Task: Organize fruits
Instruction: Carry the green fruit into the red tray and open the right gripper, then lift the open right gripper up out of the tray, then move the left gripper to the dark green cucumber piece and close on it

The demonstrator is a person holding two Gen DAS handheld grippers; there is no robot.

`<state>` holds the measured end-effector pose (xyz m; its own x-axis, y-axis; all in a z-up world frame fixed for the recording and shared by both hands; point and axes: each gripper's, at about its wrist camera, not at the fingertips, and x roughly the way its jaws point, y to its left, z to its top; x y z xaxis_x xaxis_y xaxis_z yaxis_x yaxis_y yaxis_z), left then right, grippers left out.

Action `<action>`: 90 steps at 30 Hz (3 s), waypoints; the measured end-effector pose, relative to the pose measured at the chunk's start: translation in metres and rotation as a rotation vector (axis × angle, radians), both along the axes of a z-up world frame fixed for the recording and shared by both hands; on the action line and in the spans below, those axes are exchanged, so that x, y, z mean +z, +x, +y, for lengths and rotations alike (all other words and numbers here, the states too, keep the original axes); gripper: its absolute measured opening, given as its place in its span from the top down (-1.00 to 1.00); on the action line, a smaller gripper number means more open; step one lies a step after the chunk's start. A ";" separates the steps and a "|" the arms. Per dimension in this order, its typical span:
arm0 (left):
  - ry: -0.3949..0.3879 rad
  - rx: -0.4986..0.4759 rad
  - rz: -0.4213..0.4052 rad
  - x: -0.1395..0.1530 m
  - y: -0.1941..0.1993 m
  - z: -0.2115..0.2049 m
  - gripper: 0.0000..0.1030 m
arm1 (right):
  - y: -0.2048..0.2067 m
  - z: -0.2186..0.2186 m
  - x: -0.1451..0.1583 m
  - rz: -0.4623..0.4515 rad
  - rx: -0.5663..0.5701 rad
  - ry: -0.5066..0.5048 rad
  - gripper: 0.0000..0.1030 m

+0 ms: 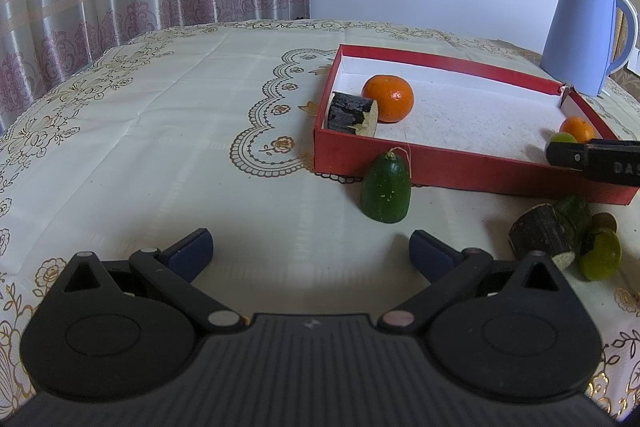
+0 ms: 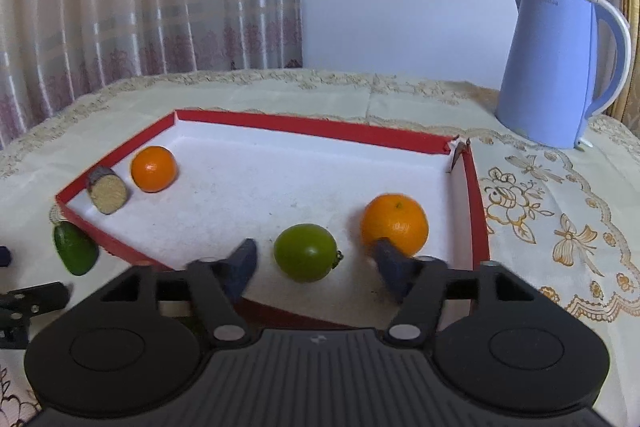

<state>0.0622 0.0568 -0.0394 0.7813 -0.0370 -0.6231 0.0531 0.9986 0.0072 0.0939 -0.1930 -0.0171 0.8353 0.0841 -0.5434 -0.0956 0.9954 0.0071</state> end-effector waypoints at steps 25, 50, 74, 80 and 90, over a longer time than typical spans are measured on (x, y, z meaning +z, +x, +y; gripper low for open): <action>0.000 0.000 0.000 0.000 0.000 0.000 -1.00 | -0.066 -0.025 0.008 -0.076 -0.052 0.049 -0.48; 0.000 0.000 0.000 0.000 0.000 0.000 -1.00 | -0.091 -0.072 -0.018 0.039 -0.175 0.159 -0.74; 0.041 -0.005 -0.038 0.008 0.020 -0.023 -0.83 | -0.089 -0.068 -0.018 0.048 -0.169 0.137 -0.78; 0.057 -0.013 -0.032 0.005 0.021 -0.027 -0.75 | -0.089 -0.067 -0.018 0.048 -0.168 0.134 -0.78; 0.042 -0.062 -0.055 0.006 0.015 -0.028 -0.15 | -0.089 -0.066 -0.018 0.049 -0.168 0.131 -0.78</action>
<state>0.0769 0.0291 -0.0336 0.8113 -0.0612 -0.5814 0.1133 0.9921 0.0537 0.0051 -0.2595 -0.0355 0.8165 0.0184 -0.5770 0.0753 0.9876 0.1379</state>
